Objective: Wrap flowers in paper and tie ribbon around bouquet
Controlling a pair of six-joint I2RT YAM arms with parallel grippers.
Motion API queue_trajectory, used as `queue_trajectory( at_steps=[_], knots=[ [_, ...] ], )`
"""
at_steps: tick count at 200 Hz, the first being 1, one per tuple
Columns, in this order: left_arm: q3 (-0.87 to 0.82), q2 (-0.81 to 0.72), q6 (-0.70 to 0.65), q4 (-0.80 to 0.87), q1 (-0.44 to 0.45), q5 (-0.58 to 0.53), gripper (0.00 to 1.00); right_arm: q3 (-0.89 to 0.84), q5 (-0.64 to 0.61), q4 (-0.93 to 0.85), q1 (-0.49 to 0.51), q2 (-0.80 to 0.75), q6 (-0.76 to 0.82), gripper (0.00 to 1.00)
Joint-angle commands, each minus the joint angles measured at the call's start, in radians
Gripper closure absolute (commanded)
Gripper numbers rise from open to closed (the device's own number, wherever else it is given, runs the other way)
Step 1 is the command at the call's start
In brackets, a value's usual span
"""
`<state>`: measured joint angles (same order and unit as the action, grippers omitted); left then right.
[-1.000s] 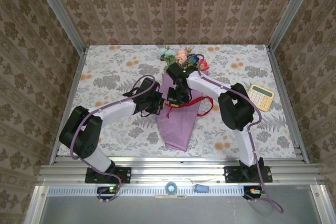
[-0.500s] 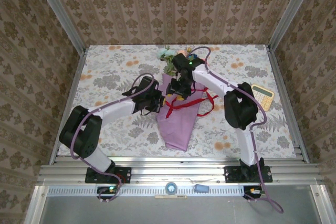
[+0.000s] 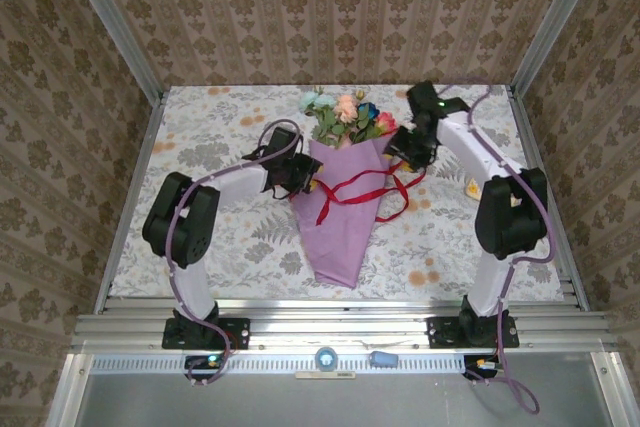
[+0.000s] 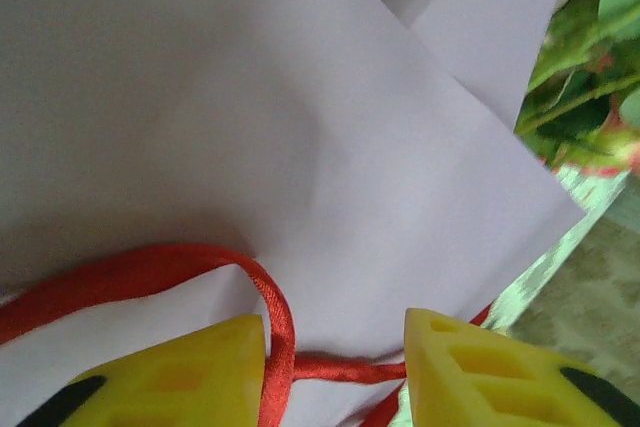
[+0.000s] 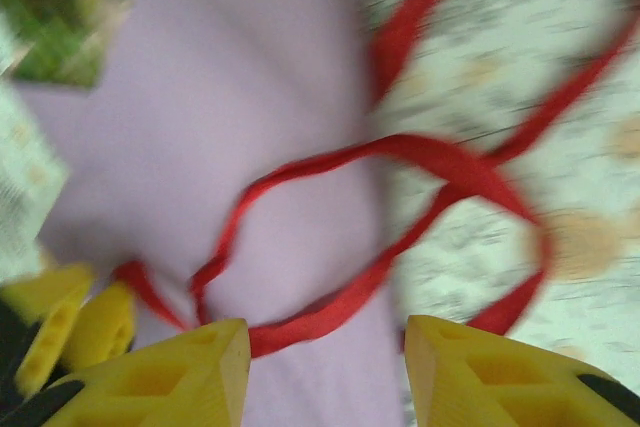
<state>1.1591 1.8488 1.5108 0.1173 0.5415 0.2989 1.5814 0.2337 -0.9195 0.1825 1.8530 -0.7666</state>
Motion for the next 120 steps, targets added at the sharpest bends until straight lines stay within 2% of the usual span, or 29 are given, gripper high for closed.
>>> queue_trajectory(
  at_steps=[1,14,37,55,73,120],
  knots=[
    [0.068,-0.069,-0.246,0.191,0.010,0.021,0.49,-0.086,-0.050,0.007,-0.054,-0.026,-0.041,0.55],
    [0.093,-0.114,-0.348,0.317,0.019,-0.013,0.46,-0.109,-0.049,0.015,-0.080,-0.020,-0.050,0.55],
    [0.117,-0.184,-0.547,0.509,0.050,-0.096,0.46,-0.112,-0.059,0.016,-0.097,0.003,-0.054,0.55],
    [0.125,-0.196,-0.724,0.615,0.096,-0.129,0.60,-0.105,-0.046,0.014,-0.107,0.027,-0.060,0.54],
    [0.105,-0.192,-0.822,0.647,0.137,-0.151,0.64,-0.090,-0.040,0.011,-0.109,0.044,-0.068,0.55],
    [0.249,-0.028,-0.987,0.691,0.224,-0.272,0.54,-0.077,-0.028,0.016,-0.113,0.080,-0.087,0.54]
  ],
)
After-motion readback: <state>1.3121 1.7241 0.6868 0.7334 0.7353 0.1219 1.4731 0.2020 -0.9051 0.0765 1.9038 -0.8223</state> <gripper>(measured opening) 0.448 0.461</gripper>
